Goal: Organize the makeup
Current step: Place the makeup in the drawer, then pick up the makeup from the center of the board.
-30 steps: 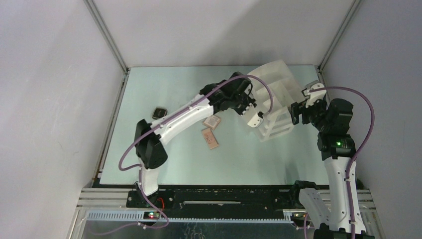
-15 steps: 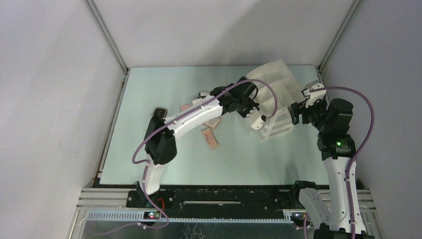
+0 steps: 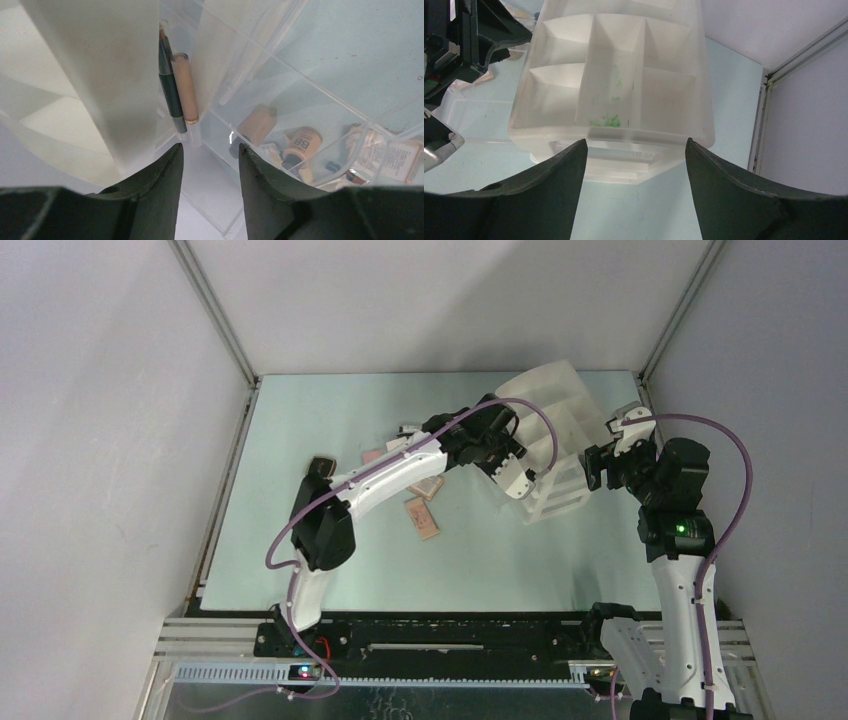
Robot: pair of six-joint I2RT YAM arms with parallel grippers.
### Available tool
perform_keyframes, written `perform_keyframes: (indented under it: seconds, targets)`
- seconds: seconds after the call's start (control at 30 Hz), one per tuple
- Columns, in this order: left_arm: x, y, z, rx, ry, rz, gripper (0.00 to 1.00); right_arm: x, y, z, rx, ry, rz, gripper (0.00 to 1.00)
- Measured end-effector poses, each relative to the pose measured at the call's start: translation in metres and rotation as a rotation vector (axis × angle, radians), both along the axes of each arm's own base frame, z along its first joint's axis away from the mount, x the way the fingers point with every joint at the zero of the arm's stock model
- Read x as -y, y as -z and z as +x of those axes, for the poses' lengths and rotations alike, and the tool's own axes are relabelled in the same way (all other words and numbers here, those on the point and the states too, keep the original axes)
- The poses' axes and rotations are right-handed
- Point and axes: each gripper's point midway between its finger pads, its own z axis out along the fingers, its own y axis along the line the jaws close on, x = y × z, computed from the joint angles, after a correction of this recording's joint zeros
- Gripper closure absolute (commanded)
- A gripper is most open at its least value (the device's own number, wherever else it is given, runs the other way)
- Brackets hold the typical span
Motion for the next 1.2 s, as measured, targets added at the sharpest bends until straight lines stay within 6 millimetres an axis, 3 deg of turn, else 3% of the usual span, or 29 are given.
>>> perform_keyframes:
  seconds: [0.2, 0.33, 0.43, 0.57, 0.67, 0.9, 1.0, 1.1, 1.2]
  targets:
    - [-0.008, -0.018, -0.004, 0.001, -0.038, -0.027, 0.42, 0.0, 0.0, 0.0, 0.0, -0.003, 0.001, 0.19]
    - [-0.024, -0.065, -0.013, 0.031, -0.089, -0.111, 0.36, 0.0, 0.0, 0.0, 0.0, -0.004, 0.002, 0.19]
    - [-0.054, -0.104, -0.027, 0.053, -0.157, -0.195, 0.34, 0.0, 0.0, 0.0, 0.0, -0.004, 0.002, 0.19]
    - [-0.106, -0.115, -0.045, 0.042, -0.276, -0.26, 0.31, 0.0, 0.0, 0.0, 0.0, -0.001, 0.002, 0.19]
    - [-0.146, -0.092, -0.042, -0.011, -0.402, -0.263, 0.29, 0.001, 0.0, 0.0, 0.0, 0.0, 0.002, 0.2]
    - [-0.226, 0.004, -0.029, -0.255, -0.73, -0.245, 0.27, 0.001, 0.001, 0.0, -0.003, 0.001, 0.002, 0.2]
    - [-0.238, 0.029, -0.028, -0.345, -0.826, -0.266, 0.28, 0.001, 0.002, 0.001, -0.008, 0.002, 0.003, 0.2]
    - [-0.234, 0.053, -0.017, -0.422, -0.901, -0.302, 0.28, 0.002, 0.003, 0.002, -0.012, 0.002, 0.003, 0.2]
    - [-0.232, 0.088, -0.009, -0.513, -0.991, -0.293, 0.29, 0.002, 0.003, 0.002, -0.013, 0.002, 0.003, 0.2]
